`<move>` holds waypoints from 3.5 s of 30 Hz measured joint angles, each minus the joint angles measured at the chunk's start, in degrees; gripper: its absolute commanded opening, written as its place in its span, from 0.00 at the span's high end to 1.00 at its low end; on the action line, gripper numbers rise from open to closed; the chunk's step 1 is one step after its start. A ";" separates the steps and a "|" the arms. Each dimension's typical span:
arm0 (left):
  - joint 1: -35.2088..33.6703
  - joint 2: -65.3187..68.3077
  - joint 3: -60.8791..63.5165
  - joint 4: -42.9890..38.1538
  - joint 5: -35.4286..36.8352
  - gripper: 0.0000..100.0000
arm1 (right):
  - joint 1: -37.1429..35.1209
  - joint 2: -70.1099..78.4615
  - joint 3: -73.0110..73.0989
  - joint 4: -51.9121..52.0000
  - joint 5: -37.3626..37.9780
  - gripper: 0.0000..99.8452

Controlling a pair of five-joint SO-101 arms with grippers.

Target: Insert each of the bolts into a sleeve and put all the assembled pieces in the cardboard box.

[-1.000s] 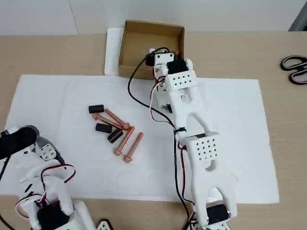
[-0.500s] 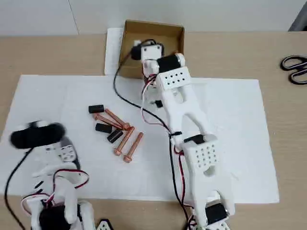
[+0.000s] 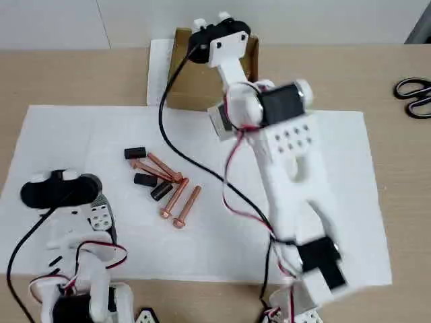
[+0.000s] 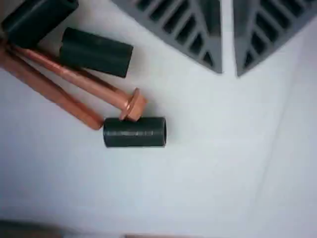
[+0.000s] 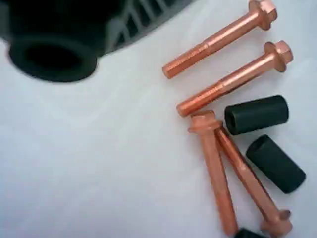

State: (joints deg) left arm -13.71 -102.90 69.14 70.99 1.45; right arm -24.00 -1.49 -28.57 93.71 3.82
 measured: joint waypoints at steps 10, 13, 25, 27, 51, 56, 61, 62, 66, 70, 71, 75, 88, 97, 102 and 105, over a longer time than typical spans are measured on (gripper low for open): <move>5.27 9.05 -19.96 13.54 1.93 0.99 | 0.35 -30.24 37.10 -11.25 0.35 0.99; 5.89 18.46 -25.76 14.77 7.65 0.99 | 0.35 -37.36 51.34 -16.53 0.35 0.99; 6.24 69.01 -43.43 8.18 35.87 0.99 | 13.54 -62.33 90.02 -43.16 0.35 1.00; 7.65 76.31 -46.51 7.12 39.91 0.99 | 15.74 -65.41 93.45 -45.01 0.35 1.00; 33.76 95.74 -49.49 14.59 7.12 0.99 | 24.88 -80.88 110.86 -45.80 0.35 1.00; 33.85 97.85 -49.49 18.29 2.11 0.98 | 24.88 -80.97 110.86 -45.80 0.35 1.00; 33.85 106.29 -51.08 18.64 1.58 0.89 | 24.88 -80.97 110.86 -45.80 0.35 1.00; 33.85 107.87 -51.87 18.64 1.58 0.89 | 24.88 -80.97 110.86 -45.80 0.35 1.00; 33.85 111.47 -54.86 18.73 1.58 0.89 | 24.88 -80.97 110.86 -45.80 0.35 1.00; 34.02 112.88 -55.56 17.67 1.58 0.89 | 24.88 -80.97 110.86 -45.80 0.35 1.00; 34.02 113.41 -55.65 17.23 1.58 0.89 | 24.88 -80.97 110.86 -45.80 0.35 1.00; 34.29 117.01 -55.65 16.09 1.67 0.89 | 24.88 -80.97 110.86 -45.80 0.35 1.00; 37.19 121.05 -64.09 23.65 0.97 0.99 | 24.88 -80.97 110.86 -45.80 0.35 1.00; 39.12 121.32 -76.13 27.87 -26.46 0.99 | 24.88 -80.97 110.86 -45.80 0.35 1.00; 39.21 121.32 -76.48 27.96 -52.13 0.99 | 24.88 -80.97 110.86 -45.80 0.35 1.00; 39.12 121.32 -76.75 26.81 -65.67 0.99 | 24.88 -80.97 110.86 -45.80 0.35 1.00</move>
State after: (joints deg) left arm 25.41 18.42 -7.60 97.80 -64.22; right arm 0.88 -82.46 82.29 47.91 4.18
